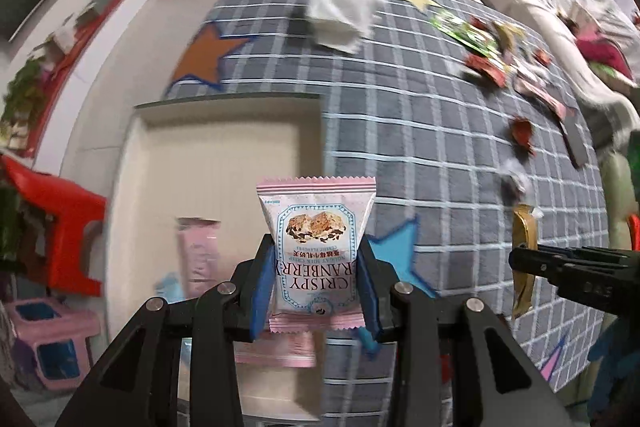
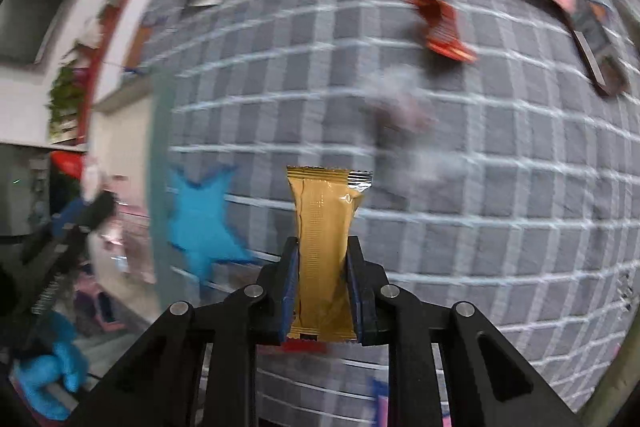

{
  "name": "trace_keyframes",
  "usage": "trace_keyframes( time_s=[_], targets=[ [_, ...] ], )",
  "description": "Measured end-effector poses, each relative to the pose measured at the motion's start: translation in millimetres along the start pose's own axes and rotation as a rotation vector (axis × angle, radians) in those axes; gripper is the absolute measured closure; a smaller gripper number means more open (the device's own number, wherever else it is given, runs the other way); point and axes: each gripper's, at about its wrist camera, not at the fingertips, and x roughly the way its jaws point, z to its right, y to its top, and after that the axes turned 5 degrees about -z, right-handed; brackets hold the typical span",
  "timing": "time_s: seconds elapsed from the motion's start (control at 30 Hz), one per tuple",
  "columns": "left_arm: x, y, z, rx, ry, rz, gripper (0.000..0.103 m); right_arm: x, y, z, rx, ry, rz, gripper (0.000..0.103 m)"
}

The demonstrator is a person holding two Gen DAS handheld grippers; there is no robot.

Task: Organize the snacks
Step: 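Carry the gold bar and cranberry packet to the tray and release both, then grasp a clear packet with the right gripper while the left grasps a red wrapper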

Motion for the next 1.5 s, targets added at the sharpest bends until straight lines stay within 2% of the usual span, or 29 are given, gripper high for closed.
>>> trace_keyframes(
  time_s=[0.13, 0.43, 0.53, 0.57, 0.6, 0.63, 0.67, 0.7, 0.73, 0.83, 1.0, 1.17, 1.27, 1.4, 1.47, 1.5],
  targets=[
    [2.7, -0.1, -35.0, -0.060, 0.036, -0.003, 0.062, 3.8, 21.4, -48.7, -0.069, 0.074, -0.008, 0.079],
    [18.9, -20.0, -84.2, -0.149, 0.075, -0.068, 0.061, 45.3, 18.6, -141.7, -0.200, 0.160, -0.050, 0.079],
    [24.9, -26.9, -87.8, -0.139, 0.088, -0.094, 0.055, 64.7, 21.2, -161.7, -0.222, 0.146, -0.083, 0.079],
    [26.4, -29.0, -87.0, -0.130, 0.091, -0.101, 0.048, 68.1, 21.0, -163.1, -0.226, 0.136, -0.094, 0.078],
    [27.2, -30.0, -85.9, -0.125, 0.094, -0.105, 0.039, 70.4, 20.9, -164.3, -0.228, 0.126, -0.102, 0.074],
    [27.7, -31.3, -84.7, -0.119, 0.096, -0.106, 0.036, 71.6, 20.5, -163.9, -0.230, 0.115, -0.107, 0.050],
    [27.5, -32.0, -82.6, -0.111, 0.091, -0.101, 0.033, 71.2, 19.9, -161.6, -0.230, 0.099, -0.102, 0.017],
    [26.8, -31.4, -80.1, -0.102, 0.085, -0.098, 0.032, 68.1, 19.4, -157.8, -0.226, 0.082, -0.084, 0.009],
    [26.0, -29.9, -77.1, -0.091, 0.080, -0.096, 0.032, 61.6, 18.1, -150.8, -0.221, 0.066, -0.061, 0.008],
    [21.8, -24.9, -63.2, -0.048, 0.058, -0.082, 0.031, 47.3, 16.6, -122.7, -0.212, -0.007, -0.028, 0.008],
    [12.1, -23.1, -28.7, 0.069, 0.020, -0.045, 0.031, 34.0, 17.2, -42.4, -0.102, -0.182, 0.003, 0.008],
    [7.4, -37.8, 24.9, 0.253, -0.093, -0.042, 0.027, 28.0, 27.7, 23.3, 0.001, -0.284, 0.009, 0.008],
    [8.5, -51.9, 55.0, 0.348, -0.140, -0.065, 0.025, 34.2, 34.2, 38.9, 0.004, -0.303, -0.005, 0.008],
    [12.9, -68.8, 95.3, 0.463, -0.183, -0.089, 0.024, 43.9, 40.5, 37.7, -0.037, -0.309, -0.012, 0.010],
    [18.8, -77.5, 114.6, 0.524, -0.182, -0.092, 0.024, 51.6, 43.7, 36.3, -0.047, -0.309, -0.023, 0.025],
    [21.5, -80.4, 121.3, 0.545, -0.179, -0.096, 0.024, 55.5, 45.1, 36.5, -0.045, -0.309, -0.032, 0.026]
  ],
)
